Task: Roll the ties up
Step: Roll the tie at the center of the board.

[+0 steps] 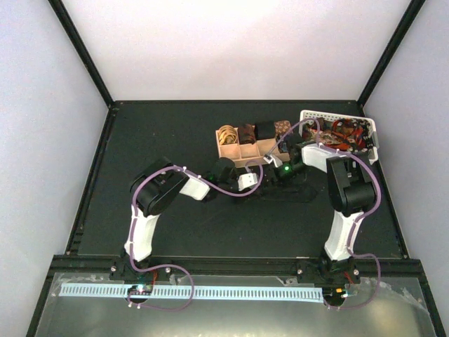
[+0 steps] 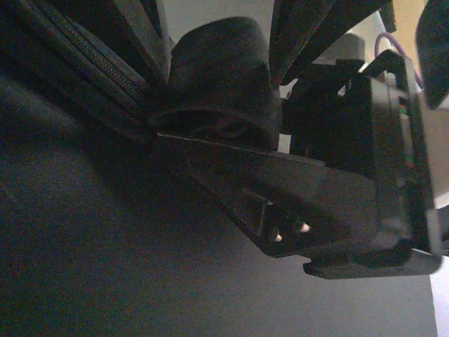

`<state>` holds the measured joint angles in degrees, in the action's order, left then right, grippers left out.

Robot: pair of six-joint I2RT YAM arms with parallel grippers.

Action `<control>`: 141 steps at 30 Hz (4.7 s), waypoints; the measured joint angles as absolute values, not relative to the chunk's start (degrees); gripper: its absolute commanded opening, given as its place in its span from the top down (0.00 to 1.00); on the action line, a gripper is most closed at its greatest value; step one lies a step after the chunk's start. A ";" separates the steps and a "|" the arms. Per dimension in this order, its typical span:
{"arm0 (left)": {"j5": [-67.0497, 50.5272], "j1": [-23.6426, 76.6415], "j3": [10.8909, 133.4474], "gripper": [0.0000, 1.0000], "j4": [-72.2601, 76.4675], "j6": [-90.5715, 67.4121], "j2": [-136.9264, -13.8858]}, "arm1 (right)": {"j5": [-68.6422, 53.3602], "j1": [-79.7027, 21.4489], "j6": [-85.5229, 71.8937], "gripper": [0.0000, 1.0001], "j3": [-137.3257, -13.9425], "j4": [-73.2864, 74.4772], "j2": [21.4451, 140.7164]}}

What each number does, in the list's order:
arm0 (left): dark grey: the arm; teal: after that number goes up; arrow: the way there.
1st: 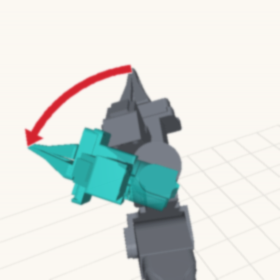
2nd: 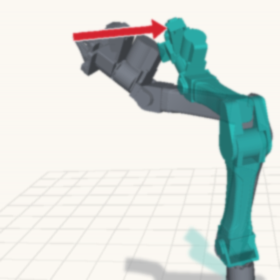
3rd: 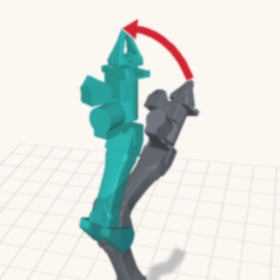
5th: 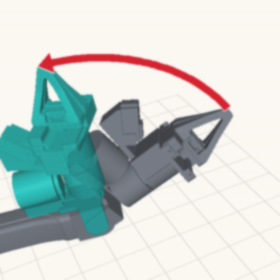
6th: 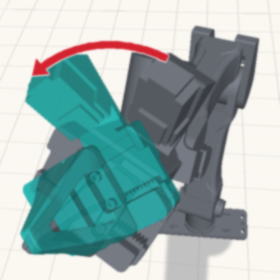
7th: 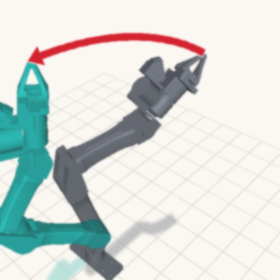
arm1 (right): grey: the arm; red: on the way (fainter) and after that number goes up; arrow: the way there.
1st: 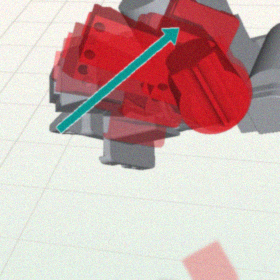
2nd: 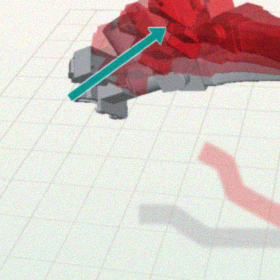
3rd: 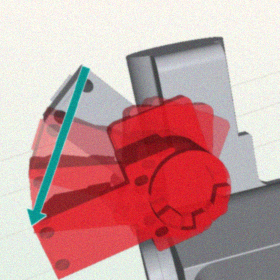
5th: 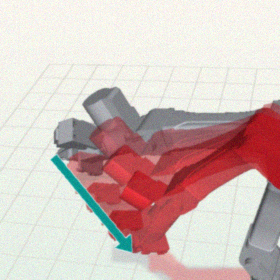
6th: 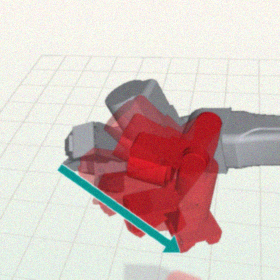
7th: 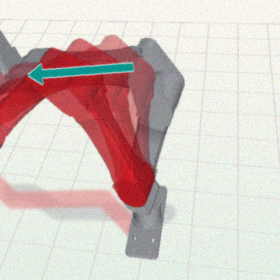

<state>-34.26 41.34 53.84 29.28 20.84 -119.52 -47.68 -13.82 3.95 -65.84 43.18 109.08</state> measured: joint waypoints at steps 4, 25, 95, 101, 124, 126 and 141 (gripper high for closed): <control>-34.11 41.36 53.91 0.51 29.02 20.88 -119.50 | -47.51 -14.79 3.11 0.80 -65.84 42.63 110.32; -33.85 41.32 50.22 0.16 32.71 17.37 -117.80 | -39.05 -13.06 5.74 0.99 -63.88 42.06 110.24; -25.69 42.85 54.11 0.44 18.55 22.94 -114.41 | -47.97 -18.28 2.83 0.99 -66.35 41.32 110.21; -24.82 42.81 54.17 0.22 18.81 22.46 -114.41 | -47.55 -17.41 2.90 0.99 -66.15 41.30 110.21; -33.47 41.67 49.36 0.15 34.09 15.03 -116.53 | -36.40 -12.29 5.74 0.99 -62.00 42.92 108.68; -34.09 41.74 49.36 0.14 35.64 14.66 -117.19 | -36.21 -12.36 5.69 0.99 -62.00 42.87 108.68; -35.24 43.46 52.47 0.24 49.87 11.33 -126.08 | -36.05 -12.80 5.67 0.99 -62.94 43.66 109.38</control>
<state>-35.24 43.46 52.47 49.87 11.33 -126.08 -36.05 -12.80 5.67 -62.94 43.66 109.38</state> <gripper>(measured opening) 0.807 0.033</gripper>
